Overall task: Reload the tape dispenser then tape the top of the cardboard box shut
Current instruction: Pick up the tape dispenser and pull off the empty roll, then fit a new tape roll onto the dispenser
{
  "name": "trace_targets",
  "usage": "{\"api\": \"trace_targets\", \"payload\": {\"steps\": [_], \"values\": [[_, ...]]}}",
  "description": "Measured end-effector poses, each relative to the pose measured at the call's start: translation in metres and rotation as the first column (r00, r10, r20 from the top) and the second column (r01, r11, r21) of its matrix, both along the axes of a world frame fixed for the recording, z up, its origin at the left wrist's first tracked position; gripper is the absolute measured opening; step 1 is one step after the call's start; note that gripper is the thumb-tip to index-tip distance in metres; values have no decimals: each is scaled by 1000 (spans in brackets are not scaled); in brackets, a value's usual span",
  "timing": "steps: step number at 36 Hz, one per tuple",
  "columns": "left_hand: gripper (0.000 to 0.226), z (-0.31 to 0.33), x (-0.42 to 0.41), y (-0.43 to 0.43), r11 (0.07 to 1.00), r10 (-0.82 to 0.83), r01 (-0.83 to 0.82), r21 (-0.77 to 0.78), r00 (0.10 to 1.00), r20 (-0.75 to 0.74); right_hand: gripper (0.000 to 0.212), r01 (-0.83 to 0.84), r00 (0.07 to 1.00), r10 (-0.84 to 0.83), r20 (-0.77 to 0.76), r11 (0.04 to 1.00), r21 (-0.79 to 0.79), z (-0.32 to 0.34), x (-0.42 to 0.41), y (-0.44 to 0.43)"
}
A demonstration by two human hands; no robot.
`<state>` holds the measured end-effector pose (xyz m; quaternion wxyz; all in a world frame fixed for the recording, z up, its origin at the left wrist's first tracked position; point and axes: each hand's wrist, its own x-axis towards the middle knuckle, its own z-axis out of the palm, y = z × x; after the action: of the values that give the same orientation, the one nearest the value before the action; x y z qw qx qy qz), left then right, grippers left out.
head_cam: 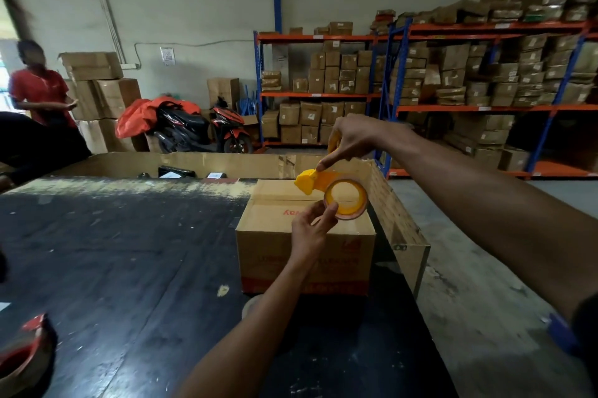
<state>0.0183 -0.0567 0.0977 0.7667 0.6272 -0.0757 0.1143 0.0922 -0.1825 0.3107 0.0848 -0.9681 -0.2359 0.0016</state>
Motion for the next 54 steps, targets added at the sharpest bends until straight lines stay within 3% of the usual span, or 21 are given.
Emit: {"api": "trace_targets", "payload": {"steps": [5, 8, 11, 14, 16, 19, 23, 28, 33, 40, 47, 50, 52, 54], "values": [[34, -10, -3, 5, 996, 27, -31, 85, 999, 41, 54, 21, 999, -19, 30, 997, -75, -7, 7, -3], [39, -17, -7, 7, 993, -7, 8, 120, 1000, -11, 53, 26, 1000, -26, 15, 999, -35, -9, 11, -10], [44, -37, -15, 8, 984, -141, 154, 90, 981, -135, 56, 26, 1000, -25, -16, 999, 28, -9, 14, -17], [46, -65, -21, 9, 915, -355, 397, 68, 875, -329, 55, 25, 999, -24, -23, 999, 44, -11, 17, -21], [41, -84, -22, 9, 869, -412, 487, 87, 809, -420, 55, 22, 999, -21, -27, 998, 67, -12, 19, -24], [30, -112, -22, 3, 860, -316, 480, 170, 764, -562, 55, 6, 1000, -4, -26, 996, 85, -14, 19, -27], [46, -148, -9, 2, 824, -11, 383, 418, 748, -664, 58, 5, 1000, -3, -27, 998, 66, -18, 19, -27], [66, -177, 0, 2, 658, 247, 336, 674, 748, -615, 57, -24, 999, 27, -38, 997, 74, -24, 16, -24], [56, -167, -15, -6, 583, 332, 272, 766, 780, -530, 57, -39, 998, 43, -51, 997, 70, -31, 13, -20], [68, -177, -14, 0, 551, 329, 198, 810, 841, -429, 59, -54, 998, 56, -39, 997, 61, -41, 7, -8], [53, -149, -34, 46, 452, 346, -69, 890, 932, -104, 57, -58, 998, 59, -38, 998, 34, -51, 4, 13], [44, -151, -42, 76, 321, 395, -202, 925, 917, 63, 60, -62, 996, 64, -59, 998, 32, -56, 5, 21], [74, -155, -47, 94, 252, 417, -129, 959, 909, 13, 60, -70, 995, 72, -66, 997, 36, -59, 4, 26], [113, -162, -51, 112, 307, 410, 23, 951, 899, -154, 60, -75, 995, 78, -63, 996, 42, -61, 3, 31]]}}
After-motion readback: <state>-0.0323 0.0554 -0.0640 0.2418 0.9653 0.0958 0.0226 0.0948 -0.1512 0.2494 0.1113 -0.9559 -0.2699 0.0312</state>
